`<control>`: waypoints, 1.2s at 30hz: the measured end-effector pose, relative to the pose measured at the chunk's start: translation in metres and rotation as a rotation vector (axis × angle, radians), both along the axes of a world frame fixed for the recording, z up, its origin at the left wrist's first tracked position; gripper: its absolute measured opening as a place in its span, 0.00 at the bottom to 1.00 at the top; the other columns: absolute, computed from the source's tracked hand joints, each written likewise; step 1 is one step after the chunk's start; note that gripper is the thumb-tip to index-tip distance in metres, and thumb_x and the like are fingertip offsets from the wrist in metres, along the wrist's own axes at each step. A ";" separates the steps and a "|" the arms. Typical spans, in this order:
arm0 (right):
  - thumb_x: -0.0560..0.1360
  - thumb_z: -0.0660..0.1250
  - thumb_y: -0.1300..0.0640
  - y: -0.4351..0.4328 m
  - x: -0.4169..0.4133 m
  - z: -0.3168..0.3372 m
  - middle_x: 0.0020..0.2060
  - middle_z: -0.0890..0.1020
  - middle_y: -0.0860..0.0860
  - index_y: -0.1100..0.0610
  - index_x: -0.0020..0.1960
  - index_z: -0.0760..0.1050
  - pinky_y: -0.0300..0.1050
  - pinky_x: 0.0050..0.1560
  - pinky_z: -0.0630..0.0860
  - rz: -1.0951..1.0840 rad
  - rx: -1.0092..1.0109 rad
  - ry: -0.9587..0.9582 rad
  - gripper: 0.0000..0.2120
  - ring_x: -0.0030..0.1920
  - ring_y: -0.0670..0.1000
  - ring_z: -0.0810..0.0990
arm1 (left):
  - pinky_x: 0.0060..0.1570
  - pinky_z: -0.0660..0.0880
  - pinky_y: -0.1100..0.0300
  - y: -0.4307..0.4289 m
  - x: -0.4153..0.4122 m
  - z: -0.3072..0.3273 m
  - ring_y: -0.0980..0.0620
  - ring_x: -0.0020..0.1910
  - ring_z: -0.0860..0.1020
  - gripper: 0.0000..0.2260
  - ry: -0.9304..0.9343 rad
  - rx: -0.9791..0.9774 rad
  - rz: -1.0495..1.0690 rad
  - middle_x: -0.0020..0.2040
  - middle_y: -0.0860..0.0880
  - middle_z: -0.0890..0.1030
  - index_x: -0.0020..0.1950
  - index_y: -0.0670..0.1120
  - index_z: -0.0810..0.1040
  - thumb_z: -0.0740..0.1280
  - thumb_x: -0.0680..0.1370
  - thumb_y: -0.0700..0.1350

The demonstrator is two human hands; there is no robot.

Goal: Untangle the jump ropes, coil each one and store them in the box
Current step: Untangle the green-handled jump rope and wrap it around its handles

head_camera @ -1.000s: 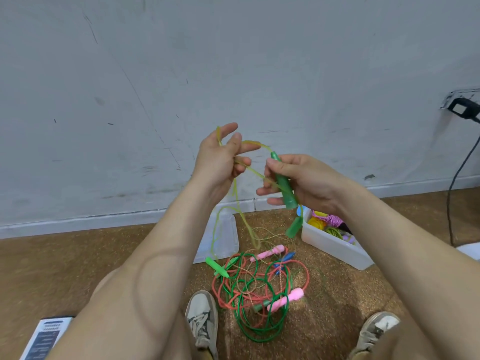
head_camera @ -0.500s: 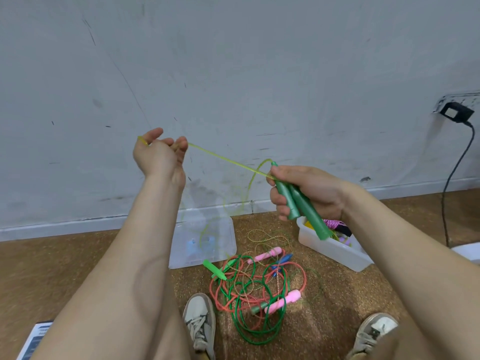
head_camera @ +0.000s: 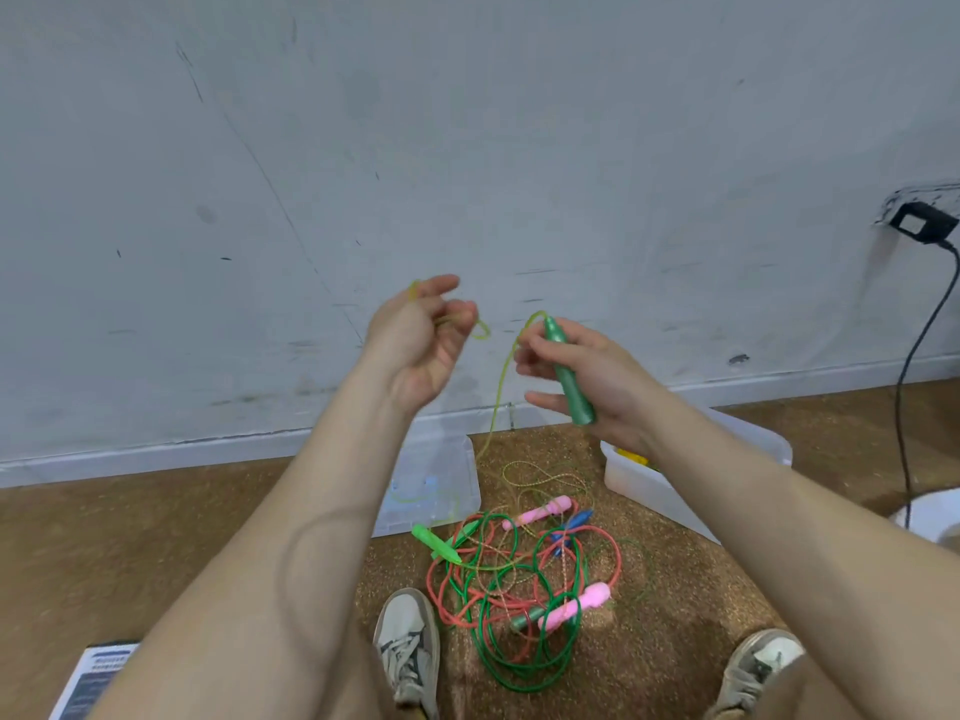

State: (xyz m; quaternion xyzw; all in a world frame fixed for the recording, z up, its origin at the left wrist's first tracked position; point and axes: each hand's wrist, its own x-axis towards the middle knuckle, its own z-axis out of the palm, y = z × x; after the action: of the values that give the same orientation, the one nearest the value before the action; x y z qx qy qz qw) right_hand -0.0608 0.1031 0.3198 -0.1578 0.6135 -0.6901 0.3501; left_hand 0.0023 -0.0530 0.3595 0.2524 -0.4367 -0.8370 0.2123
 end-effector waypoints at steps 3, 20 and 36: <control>0.78 0.62 0.63 -0.009 0.002 0.002 0.56 0.76 0.48 0.48 0.51 0.76 0.48 0.51 0.74 -0.129 -0.043 0.106 0.10 0.55 0.46 0.74 | 0.26 0.74 0.68 0.013 -0.003 0.002 0.54 0.24 0.75 0.12 0.041 0.015 -0.104 0.25 0.46 0.75 0.49 0.39 0.73 0.52 0.79 0.29; 0.77 0.64 0.62 0.014 -0.007 0.008 0.37 0.82 0.55 0.60 0.48 0.74 0.42 0.37 0.77 0.432 0.091 0.028 0.01 0.37 0.49 0.81 | 0.29 0.78 0.61 -0.067 0.008 0.007 0.54 0.21 0.68 0.13 0.333 0.311 0.561 0.36 0.46 0.67 0.46 0.38 0.72 0.49 0.79 0.30; 0.79 0.63 0.66 0.003 -0.004 0.006 0.39 0.81 0.57 0.61 0.53 0.74 0.42 0.38 0.79 -0.050 -0.012 0.054 0.05 0.34 0.50 0.79 | 0.36 0.77 0.63 0.028 0.017 -0.020 0.52 0.37 0.79 0.21 -0.458 -0.794 -0.851 0.43 0.43 0.84 0.53 0.38 0.79 0.61 0.80 0.56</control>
State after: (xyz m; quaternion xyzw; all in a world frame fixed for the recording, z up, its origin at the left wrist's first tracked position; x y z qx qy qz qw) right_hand -0.0648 0.1057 0.3254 -0.1632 0.6222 -0.6977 0.3152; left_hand 0.0197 -0.0252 0.3399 0.1312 -0.8111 -0.5467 -0.1612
